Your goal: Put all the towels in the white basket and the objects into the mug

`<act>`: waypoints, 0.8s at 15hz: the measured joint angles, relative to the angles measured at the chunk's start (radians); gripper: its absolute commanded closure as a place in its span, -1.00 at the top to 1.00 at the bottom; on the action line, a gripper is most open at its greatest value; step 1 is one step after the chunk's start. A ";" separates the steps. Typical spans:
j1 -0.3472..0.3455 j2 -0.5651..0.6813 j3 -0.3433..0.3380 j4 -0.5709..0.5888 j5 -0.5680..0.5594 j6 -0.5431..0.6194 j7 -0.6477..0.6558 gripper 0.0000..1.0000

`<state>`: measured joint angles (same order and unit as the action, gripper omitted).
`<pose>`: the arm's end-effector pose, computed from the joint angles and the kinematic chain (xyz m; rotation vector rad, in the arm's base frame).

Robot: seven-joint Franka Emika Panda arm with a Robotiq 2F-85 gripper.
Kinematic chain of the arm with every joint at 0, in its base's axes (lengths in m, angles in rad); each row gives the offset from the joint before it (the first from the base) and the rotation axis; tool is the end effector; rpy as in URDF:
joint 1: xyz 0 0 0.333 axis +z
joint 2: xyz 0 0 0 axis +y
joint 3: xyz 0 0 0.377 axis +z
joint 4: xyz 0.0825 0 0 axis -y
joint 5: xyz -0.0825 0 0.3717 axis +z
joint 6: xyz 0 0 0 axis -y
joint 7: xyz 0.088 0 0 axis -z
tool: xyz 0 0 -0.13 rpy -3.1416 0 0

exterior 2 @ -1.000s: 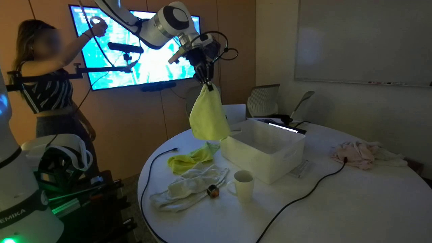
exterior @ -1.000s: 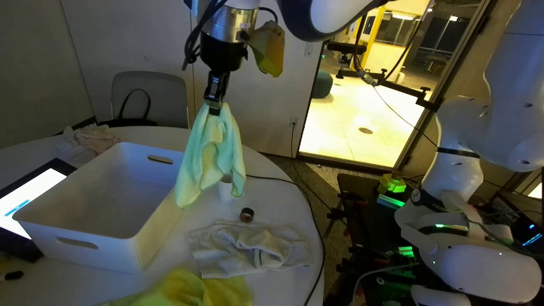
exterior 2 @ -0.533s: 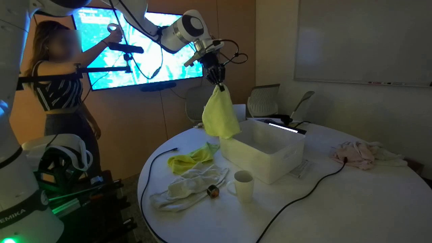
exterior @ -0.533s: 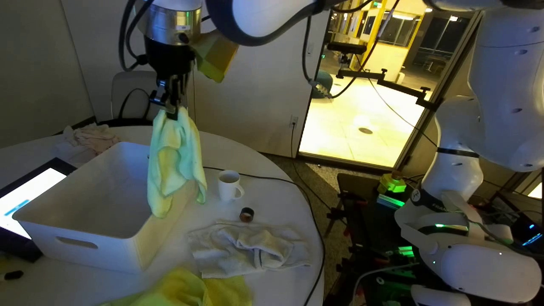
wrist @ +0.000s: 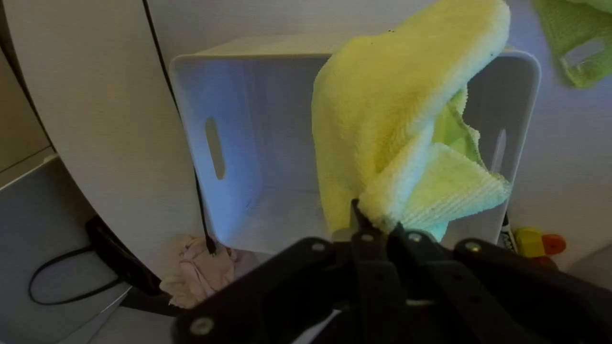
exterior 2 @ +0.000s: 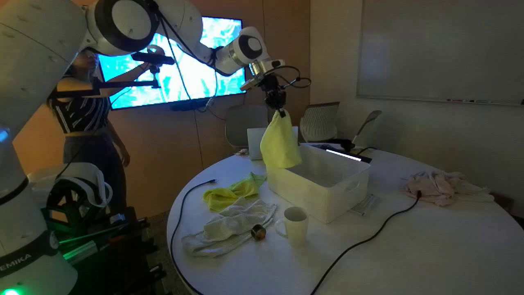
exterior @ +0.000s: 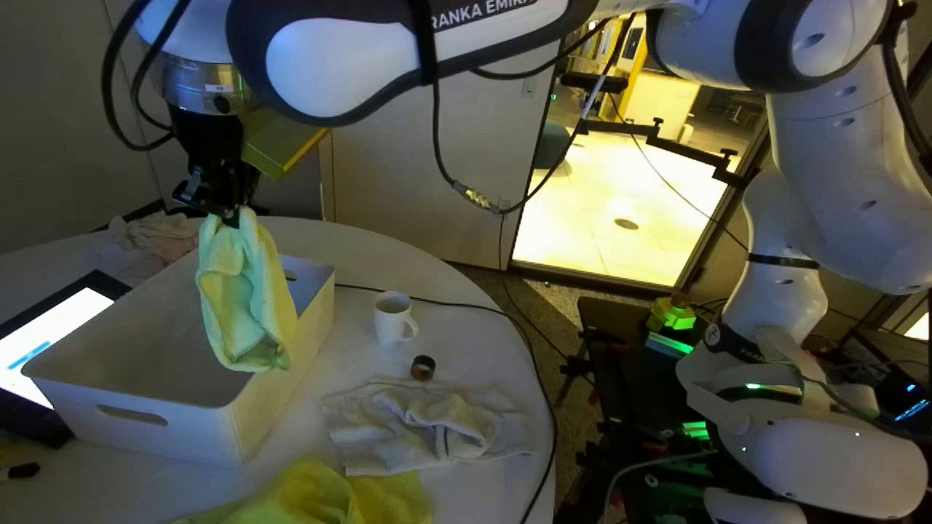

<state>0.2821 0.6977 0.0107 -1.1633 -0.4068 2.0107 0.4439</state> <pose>0.7695 0.1961 0.4322 2.8206 -0.0096 0.3889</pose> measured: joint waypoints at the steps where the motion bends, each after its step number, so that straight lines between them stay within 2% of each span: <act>1: 0.000 0.035 -0.010 0.040 0.013 -0.002 0.007 -0.98; 5: 0.000 0.180 -0.061 0.193 0.063 -0.008 0.053 -0.96; 6: -0.001 0.215 -0.074 0.228 0.074 -0.019 0.065 -0.41; 7: -0.003 0.249 -0.086 0.262 0.083 -0.031 0.074 -0.39; 12: -0.028 0.374 -0.113 0.410 0.122 -0.130 0.081 0.34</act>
<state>0.2545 1.0714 -0.1023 -0.7538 -0.2846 1.8809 0.5253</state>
